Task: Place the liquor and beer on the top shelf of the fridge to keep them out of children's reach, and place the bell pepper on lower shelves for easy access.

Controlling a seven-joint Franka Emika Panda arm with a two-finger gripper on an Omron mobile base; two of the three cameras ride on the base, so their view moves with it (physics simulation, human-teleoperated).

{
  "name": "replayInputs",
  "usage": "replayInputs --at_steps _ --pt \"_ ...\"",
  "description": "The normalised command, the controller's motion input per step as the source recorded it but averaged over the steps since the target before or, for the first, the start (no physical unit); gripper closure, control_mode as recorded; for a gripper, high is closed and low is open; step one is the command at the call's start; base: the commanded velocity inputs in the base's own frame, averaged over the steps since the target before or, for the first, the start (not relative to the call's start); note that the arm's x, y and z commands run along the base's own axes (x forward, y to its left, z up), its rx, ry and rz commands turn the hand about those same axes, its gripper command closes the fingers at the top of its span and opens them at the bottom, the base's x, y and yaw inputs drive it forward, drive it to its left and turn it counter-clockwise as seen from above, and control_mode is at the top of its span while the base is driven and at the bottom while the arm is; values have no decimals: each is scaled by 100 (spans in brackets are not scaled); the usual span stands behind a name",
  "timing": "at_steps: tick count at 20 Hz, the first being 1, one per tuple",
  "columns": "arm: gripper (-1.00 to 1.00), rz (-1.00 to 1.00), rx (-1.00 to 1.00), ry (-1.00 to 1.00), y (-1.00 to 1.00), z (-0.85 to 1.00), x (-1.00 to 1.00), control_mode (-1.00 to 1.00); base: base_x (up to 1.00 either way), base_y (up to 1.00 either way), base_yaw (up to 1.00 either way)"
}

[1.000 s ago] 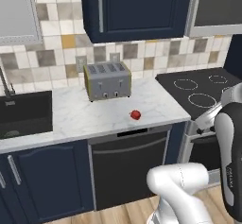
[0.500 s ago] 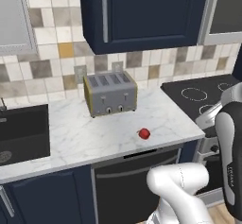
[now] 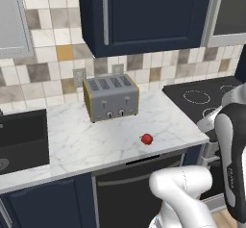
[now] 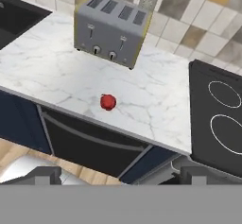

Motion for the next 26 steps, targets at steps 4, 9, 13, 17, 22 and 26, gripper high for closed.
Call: replayInputs --at_steps 4,9,13,17,22,26 --pt "-100 -9 -2 15 4 -44 18 -100 0 0 0" --pt "-100 -8 0 15 7 -41 20 -100 0 0 0" --pt "-100 -6 0 16 16 -41 25 -100 0 0 0" --pt "-100 -7 0 14 23 -42 25 -100 0 0 0" --pt "-100 -5 0 7 42 -42 27 -100 0 0 0" --pt "-100 -6 0 3 33 -38 26 -100 0 0 0"
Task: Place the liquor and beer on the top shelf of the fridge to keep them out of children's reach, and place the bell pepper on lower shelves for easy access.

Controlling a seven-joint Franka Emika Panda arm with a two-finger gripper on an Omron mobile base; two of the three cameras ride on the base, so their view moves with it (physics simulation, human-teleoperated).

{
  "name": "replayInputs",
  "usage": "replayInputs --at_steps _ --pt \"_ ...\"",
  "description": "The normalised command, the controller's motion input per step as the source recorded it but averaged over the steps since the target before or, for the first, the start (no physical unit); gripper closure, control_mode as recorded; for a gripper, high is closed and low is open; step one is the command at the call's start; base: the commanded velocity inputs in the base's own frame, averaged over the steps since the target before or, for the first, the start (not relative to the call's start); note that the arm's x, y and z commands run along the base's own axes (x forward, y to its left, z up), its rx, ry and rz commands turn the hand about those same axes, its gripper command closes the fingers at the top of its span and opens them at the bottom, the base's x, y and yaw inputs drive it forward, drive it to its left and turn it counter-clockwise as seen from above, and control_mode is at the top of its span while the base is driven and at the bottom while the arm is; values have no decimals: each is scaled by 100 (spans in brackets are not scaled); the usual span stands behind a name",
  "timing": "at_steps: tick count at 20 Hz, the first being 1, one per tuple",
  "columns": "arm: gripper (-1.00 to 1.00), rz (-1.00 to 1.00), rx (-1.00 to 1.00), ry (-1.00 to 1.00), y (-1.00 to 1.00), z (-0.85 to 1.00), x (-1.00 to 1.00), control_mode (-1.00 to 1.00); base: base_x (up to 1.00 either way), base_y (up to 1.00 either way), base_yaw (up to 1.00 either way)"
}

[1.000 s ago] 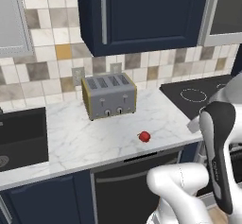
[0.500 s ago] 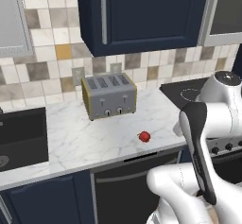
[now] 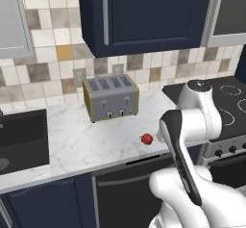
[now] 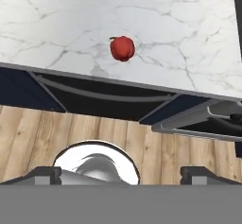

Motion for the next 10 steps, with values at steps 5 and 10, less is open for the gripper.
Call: replayInputs --at_steps 5,10 --pt "-100 -4 7 2 16 -24 28 -100 0 0 0" --pt "-100 -3 9 3 0 -3 34 -100 0 0 0"
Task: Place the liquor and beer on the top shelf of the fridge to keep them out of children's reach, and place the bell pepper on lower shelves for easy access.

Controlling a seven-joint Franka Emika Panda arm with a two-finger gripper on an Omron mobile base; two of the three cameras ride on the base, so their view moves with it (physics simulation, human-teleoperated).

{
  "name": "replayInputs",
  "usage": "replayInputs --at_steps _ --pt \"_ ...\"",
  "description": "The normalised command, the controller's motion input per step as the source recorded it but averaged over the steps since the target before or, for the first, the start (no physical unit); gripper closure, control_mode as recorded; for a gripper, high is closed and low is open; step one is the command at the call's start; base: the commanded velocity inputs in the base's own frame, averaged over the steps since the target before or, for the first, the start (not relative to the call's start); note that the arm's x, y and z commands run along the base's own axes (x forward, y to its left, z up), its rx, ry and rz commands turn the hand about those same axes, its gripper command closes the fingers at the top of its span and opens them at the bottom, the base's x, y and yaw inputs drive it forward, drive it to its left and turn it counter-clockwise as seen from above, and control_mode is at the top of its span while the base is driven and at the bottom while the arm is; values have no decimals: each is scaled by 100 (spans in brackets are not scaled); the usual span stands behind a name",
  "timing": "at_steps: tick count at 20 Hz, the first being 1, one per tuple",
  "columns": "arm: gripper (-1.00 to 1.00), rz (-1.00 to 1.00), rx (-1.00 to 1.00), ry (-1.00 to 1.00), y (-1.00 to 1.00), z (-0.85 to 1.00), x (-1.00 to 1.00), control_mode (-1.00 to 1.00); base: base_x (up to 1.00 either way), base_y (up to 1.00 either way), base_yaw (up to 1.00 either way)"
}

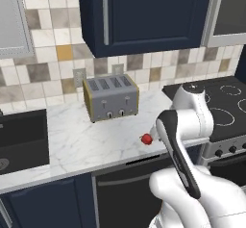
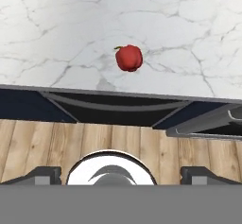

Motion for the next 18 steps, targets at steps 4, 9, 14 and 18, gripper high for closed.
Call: replayInputs --at_steps 4,9,14,18 --pt "-100 -2 0 4 0 -4 38 -100 0 0 0" --pt "-100 -1 0 5 0 -19 34 -100 0 0 0" --pt "-100 0 0 8 0 -26 33 -100 0 0 0" --pt "-100 0 0 5 0 -41 31 -100 0 0 0"
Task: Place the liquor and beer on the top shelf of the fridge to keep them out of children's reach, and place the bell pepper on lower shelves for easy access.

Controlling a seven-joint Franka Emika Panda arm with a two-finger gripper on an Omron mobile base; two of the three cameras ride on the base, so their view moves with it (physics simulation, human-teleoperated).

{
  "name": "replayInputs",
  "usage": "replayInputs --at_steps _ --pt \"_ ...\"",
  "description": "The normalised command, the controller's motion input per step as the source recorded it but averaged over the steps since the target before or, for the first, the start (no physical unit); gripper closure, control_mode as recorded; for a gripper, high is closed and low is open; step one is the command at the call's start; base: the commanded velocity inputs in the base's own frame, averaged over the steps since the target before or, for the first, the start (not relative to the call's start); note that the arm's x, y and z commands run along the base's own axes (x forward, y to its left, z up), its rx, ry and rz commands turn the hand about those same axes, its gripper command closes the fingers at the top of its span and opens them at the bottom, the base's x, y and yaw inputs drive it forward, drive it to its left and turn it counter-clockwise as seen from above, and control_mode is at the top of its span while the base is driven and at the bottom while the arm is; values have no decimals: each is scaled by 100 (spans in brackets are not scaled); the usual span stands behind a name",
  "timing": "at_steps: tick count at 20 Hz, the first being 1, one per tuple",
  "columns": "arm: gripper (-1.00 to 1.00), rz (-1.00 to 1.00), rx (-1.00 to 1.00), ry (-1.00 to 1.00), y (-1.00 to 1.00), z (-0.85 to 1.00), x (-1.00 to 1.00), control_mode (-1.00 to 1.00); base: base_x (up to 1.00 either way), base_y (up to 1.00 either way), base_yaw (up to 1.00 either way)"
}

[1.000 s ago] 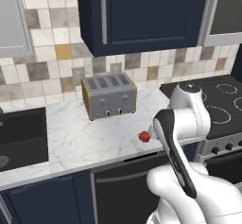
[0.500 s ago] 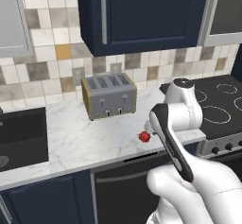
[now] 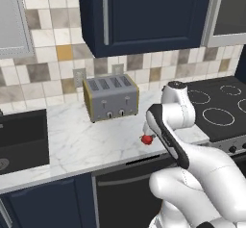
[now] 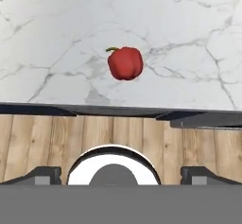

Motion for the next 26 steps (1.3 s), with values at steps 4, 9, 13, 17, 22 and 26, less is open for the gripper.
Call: replayInputs --at_steps 4,9,13,17,22,26 --pt "-100 0 0 4 0 -49 31 -100 0 0 0" --pt "-100 0 0 2 0 -47 27 -100 0 0 0" --pt "-100 0 0 0 0 -36 27 -100 0 0 0" --pt "-100 0 0 0 0 -26 27 -100 0 0 0" --pt "-100 0 0 0 0 -15 29 -100 0 0 0" --pt "-100 0 0 0 1 -14 30 -100 0 0 0"
